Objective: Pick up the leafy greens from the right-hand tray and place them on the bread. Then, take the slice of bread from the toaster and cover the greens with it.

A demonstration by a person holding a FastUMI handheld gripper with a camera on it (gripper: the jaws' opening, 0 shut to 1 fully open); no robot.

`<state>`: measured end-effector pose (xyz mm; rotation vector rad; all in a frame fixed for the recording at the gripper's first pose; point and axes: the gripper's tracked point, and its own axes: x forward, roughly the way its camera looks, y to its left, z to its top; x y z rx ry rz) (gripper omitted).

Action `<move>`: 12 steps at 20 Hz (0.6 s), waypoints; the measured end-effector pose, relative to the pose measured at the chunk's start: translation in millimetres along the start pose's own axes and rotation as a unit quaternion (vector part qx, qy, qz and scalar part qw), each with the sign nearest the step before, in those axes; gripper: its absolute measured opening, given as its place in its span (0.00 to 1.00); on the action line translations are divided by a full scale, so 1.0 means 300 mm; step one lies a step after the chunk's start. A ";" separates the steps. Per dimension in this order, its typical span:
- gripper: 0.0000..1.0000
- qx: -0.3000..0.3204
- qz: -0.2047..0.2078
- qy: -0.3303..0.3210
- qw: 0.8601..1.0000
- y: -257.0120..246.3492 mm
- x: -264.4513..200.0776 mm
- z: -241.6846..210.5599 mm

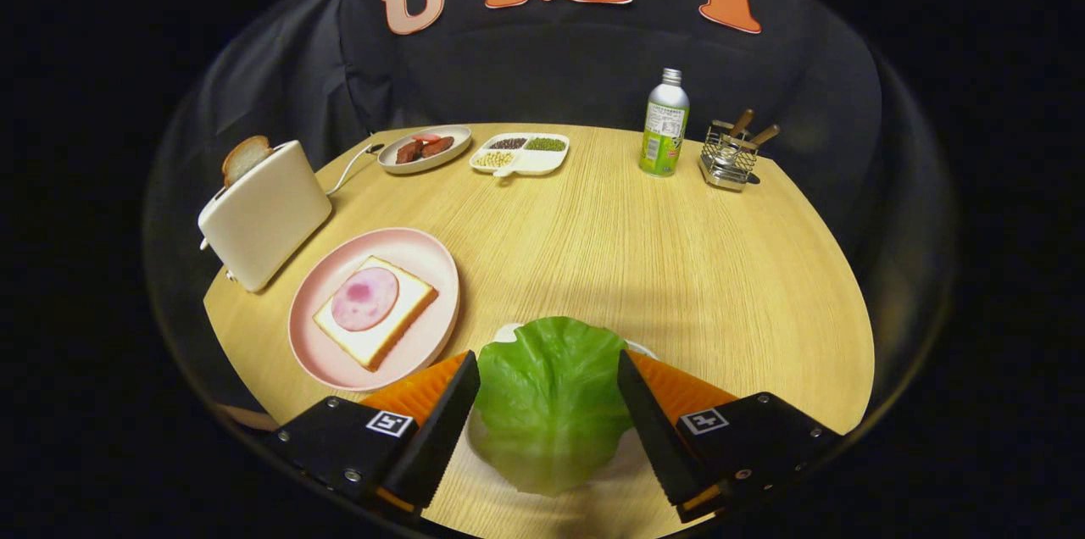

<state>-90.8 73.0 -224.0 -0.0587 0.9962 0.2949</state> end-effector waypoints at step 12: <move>0.81 -0.005 -0.019 0.061 0.998 -0.002 0.081 -0.115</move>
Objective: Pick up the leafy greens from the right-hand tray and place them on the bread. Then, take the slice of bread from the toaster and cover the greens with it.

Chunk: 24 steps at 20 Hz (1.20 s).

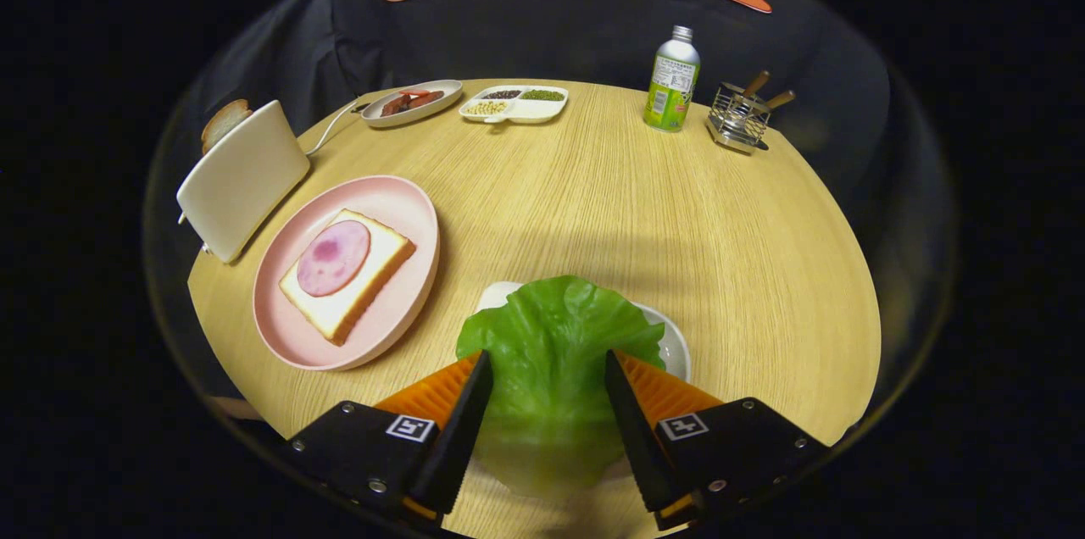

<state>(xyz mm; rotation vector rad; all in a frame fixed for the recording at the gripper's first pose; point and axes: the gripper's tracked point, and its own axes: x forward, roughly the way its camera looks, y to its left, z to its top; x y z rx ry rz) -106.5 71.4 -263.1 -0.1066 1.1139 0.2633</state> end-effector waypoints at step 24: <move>0.01 0.046 0.074 -0.138 0.987 0.118 -0.139 0.249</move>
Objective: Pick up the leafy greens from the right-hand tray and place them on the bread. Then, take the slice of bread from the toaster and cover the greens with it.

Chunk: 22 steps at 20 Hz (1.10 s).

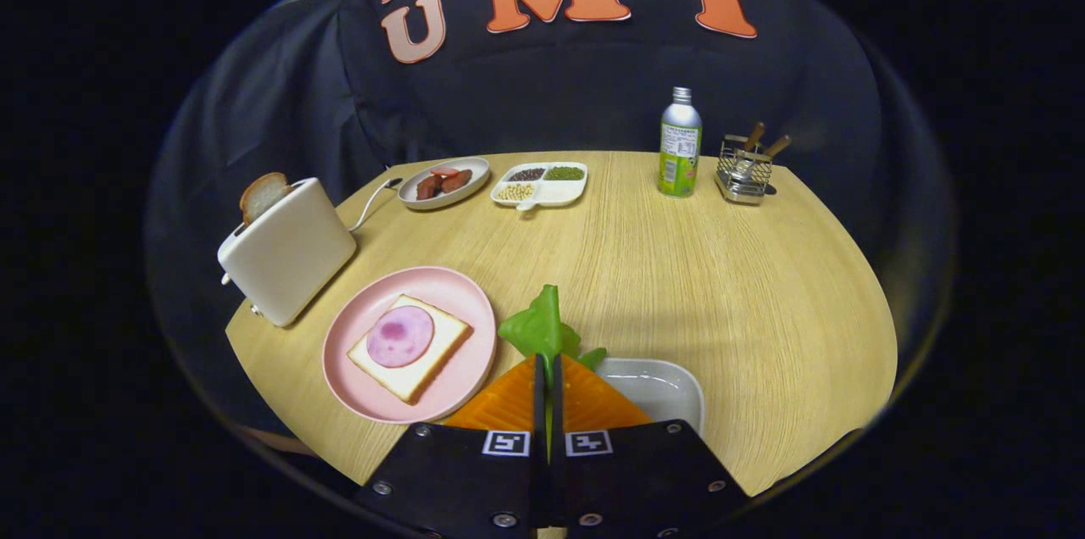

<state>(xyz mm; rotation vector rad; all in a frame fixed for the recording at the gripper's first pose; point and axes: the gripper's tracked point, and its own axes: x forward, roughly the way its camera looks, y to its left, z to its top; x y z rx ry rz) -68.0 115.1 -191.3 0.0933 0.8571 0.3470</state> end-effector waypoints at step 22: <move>0.02 -0.059 0.090 0.006 0.994 0.413 0.208 0.060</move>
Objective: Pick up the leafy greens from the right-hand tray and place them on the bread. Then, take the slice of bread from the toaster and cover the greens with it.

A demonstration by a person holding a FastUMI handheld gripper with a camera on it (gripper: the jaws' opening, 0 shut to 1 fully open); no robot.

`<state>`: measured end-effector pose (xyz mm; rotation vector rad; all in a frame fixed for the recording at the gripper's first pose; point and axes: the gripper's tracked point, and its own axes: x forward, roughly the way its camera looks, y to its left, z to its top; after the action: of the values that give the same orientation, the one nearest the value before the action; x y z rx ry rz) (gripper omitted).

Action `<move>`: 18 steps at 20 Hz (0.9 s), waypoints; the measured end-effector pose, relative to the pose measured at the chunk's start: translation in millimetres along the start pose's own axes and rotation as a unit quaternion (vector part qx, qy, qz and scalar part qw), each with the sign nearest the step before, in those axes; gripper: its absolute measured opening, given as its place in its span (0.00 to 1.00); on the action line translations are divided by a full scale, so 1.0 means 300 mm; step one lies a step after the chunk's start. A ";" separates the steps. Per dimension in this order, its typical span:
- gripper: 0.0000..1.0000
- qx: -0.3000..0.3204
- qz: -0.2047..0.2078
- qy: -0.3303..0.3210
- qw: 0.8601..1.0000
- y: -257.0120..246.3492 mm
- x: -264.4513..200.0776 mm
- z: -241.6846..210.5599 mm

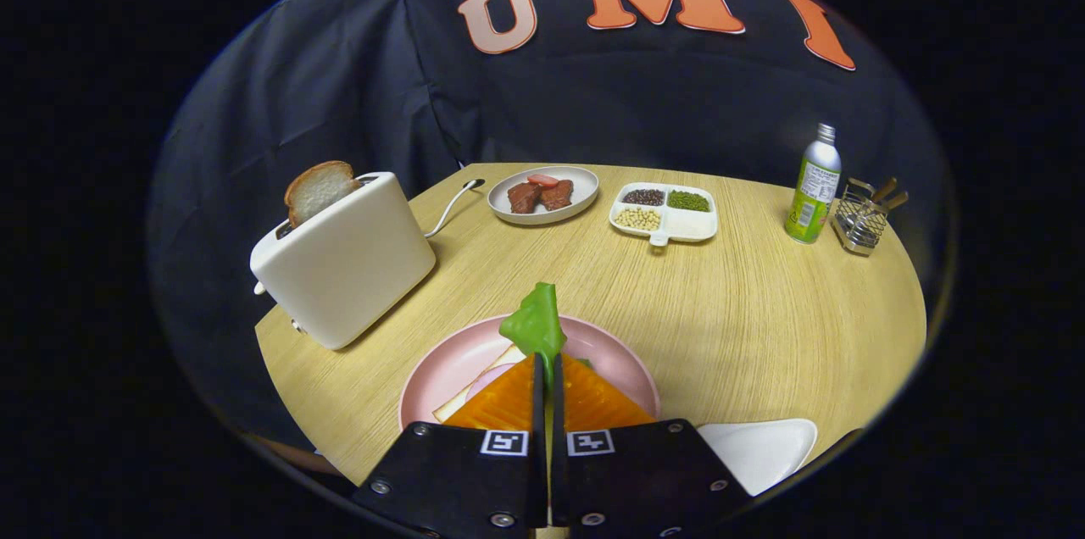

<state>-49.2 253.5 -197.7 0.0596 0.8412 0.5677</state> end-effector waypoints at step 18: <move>0.28 -0.025 0.006 0.026 0.999 0.124 0.010 0.124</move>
<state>-37.8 293.0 -164.7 0.0035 0.8777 0.6042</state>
